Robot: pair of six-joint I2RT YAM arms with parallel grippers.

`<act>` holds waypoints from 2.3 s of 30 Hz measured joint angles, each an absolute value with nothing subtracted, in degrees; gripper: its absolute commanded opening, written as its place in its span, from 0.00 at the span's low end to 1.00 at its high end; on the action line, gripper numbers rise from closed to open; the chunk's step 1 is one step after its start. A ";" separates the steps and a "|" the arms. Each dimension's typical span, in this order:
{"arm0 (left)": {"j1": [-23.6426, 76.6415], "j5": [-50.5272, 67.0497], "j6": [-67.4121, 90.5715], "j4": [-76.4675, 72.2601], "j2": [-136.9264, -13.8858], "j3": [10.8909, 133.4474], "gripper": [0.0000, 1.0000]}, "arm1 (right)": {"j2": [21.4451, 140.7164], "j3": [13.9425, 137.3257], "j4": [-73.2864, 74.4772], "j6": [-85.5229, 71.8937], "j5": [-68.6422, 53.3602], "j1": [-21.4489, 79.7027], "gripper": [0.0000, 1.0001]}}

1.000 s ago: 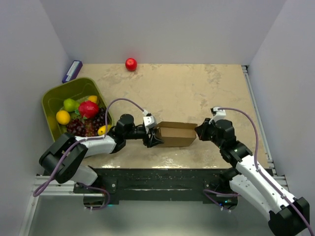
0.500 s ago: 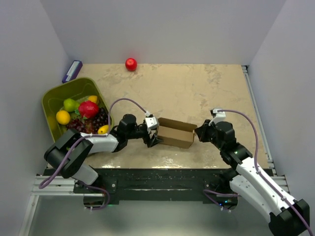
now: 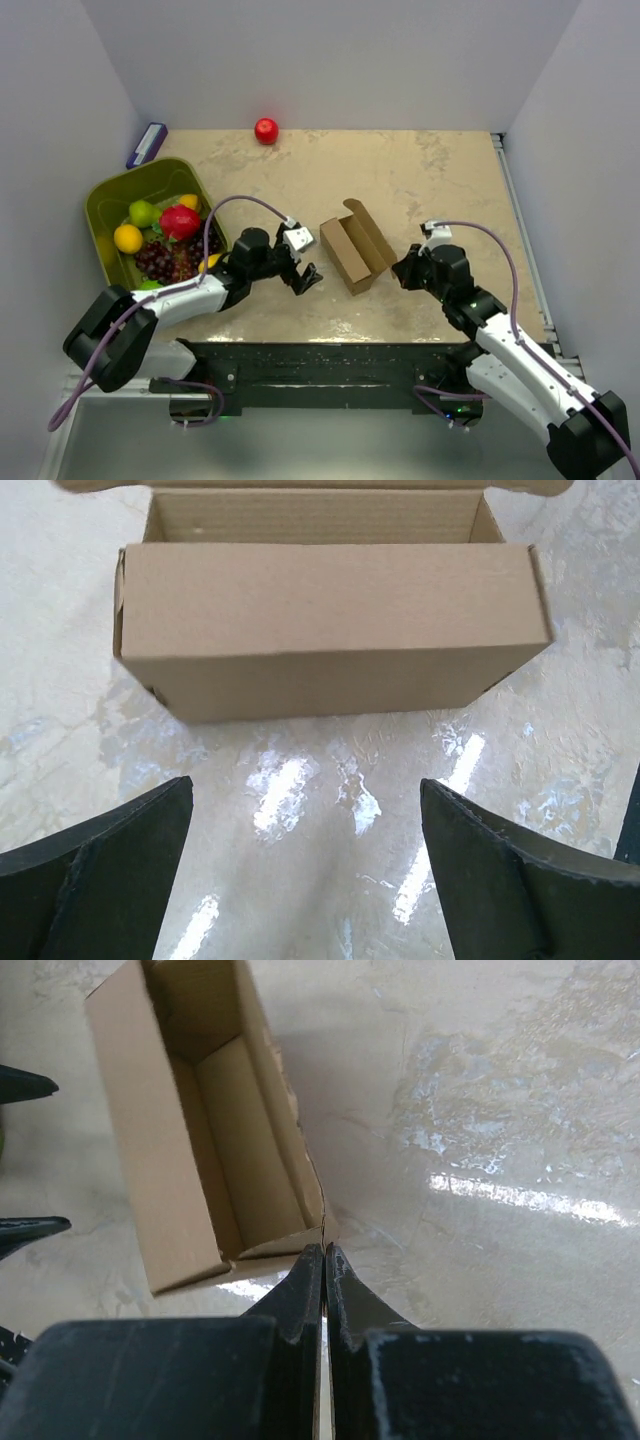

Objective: Fold the paper box

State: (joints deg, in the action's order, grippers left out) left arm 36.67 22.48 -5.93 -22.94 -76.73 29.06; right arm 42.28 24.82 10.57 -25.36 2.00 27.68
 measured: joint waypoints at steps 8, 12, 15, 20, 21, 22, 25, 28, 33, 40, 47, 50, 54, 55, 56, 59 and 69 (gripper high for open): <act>36.23 21.02 -5.65 -21.71 -76.53 29.58 0.98 | 44.12 25.85 9.39 -24.36 1.43 28.14 0.00; 35.99 21.04 -5.04 -22.31 -80.03 31.83 0.96 | 45.89 26.24 8.56 -24.36 0.12 28.18 0.11; 35.99 20.36 -2.42 -24.60 -82.67 33.61 0.94 | 47.40 26.39 7.68 -24.62 -1.30 28.23 0.34; 36.14 16.95 3.81 -30.15 -85.10 34.28 0.94 | 48.97 26.94 6.94 -24.86 -2.52 28.23 0.65; 36.18 16.36 4.62 -31.27 -85.43 34.28 0.94 | 49.28 27.20 6.85 -24.80 -2.55 28.23 0.75; 36.21 15.90 5.48 -32.21 -85.60 34.26 0.94 | 49.84 27.66 6.81 -24.84 -2.57 28.23 0.80; 36.36 14.50 6.85 -33.98 -85.62 34.17 0.94 | 51.51 29.47 6.81 -24.62 -2.39 28.23 0.92; 36.45 13.19 7.49 -34.72 -85.08 33.50 0.95 | 53.25 32.23 6.87 -23.86 -1.85 28.23 0.97; 36.47 10.33 8.23 -34.61 -81.80 30.98 0.95 | 56.99 36.62 6.39 -21.58 -0.49 27.99 0.96; 36.47 7.44 8.58 -34.04 -79.75 29.32 0.92 | 63.33 37.65 4.19 -19.90 -2.26 26.85 0.97; 36.47 6.44 9.50 -32.60 -78.39 28.16 0.91 | 67.31 41.52 2.70 -18.06 -8.58 20.05 0.99; 36.47 6.28 9.96 -31.99 -78.19 28.12 0.88 | 72.10 46.15 0.67 -15.88 -13.54 16.34 0.99; 36.47 6.37 10.81 -32.16 -79.09 28.12 0.85 | 81.69 51.31 -2.20 -12.62 -18.81 14.87 0.97; 36.47 6.39 11.00 -32.27 -79.50 28.12 0.84 | 84.18 52.18 -2.33 -11.94 -19.77 14.72 0.96; 36.47 6.42 11.05 -32.45 -79.90 28.10 0.84 | 85.95 52.73 -2.22 -11.38 -20.67 14.66 0.96; 36.47 7.07 11.51 -33.89 -82.06 28.12 0.83 | 91.64 54.37 -1.13 -9.61 -23.22 14.59 0.96; 36.49 8.99 12.97 -38.24 -89.56 28.58 0.82 | 95.13 54.87 0.25 -6.22 -26.87 14.57 0.63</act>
